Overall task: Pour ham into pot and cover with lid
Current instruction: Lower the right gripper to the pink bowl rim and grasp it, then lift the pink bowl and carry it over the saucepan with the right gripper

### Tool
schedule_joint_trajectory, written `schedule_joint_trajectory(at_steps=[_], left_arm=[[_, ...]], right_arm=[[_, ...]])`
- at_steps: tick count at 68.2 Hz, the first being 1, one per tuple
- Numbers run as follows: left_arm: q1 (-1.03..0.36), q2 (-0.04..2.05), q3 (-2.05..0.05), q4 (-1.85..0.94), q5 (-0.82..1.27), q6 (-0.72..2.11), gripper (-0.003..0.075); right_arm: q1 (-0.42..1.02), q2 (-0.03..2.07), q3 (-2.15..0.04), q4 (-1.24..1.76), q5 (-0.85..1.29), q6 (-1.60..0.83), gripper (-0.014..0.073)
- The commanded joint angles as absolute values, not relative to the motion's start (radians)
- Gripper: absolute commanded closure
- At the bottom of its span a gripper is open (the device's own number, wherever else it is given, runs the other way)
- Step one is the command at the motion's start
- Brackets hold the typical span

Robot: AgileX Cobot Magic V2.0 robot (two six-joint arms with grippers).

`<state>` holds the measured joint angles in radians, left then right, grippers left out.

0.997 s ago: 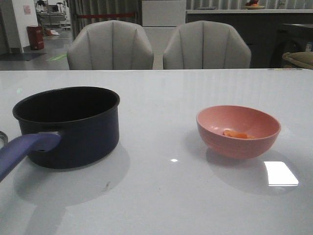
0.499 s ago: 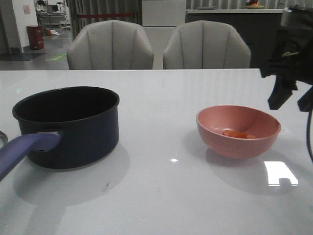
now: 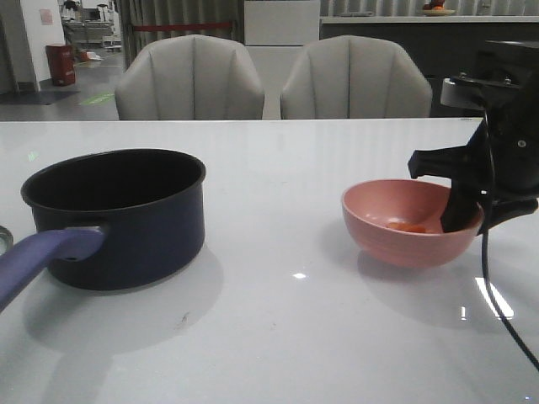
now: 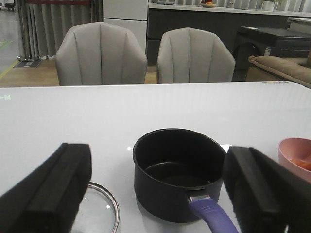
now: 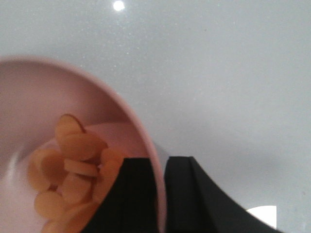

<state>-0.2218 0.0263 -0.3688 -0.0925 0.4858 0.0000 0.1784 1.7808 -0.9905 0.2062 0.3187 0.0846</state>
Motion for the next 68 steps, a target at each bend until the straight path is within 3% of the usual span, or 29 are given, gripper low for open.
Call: schedule_joint_trajectory(at_steps=[1, 11, 27, 47, 68], left_arm=[[-0.228, 0.038, -0.394, -0.1, 0.404, -0.009, 0.0135], [-0.228, 0.038, -0.394, -0.1, 0.404, -0.009, 0.0135], [-0.228, 0.038, -0.394, -0.1, 0.404, -0.009, 0.0135], [-0.228, 0.038, -0.394, -0.1, 0.404, -0.009, 0.0135], [-0.228, 0.038, -0.394, -0.1, 0.404, -0.009, 0.0135]], right_arm=[[0.178, 1.744, -1.013, 0.204, 0.303, 0.075, 0.046], [0.178, 1.739, -1.04, 0.234, 0.316, 0.075, 0.046], [0.208, 1.701, -1.236, 0.254, 0.527, 0.074, 0.046], [0.423, 1.714, -1.531, 0.252, 0.634, 0.058, 0.046], [0.638, 1.884, -1.824, 0.111, 0.666, 0.064, 0.0459]])
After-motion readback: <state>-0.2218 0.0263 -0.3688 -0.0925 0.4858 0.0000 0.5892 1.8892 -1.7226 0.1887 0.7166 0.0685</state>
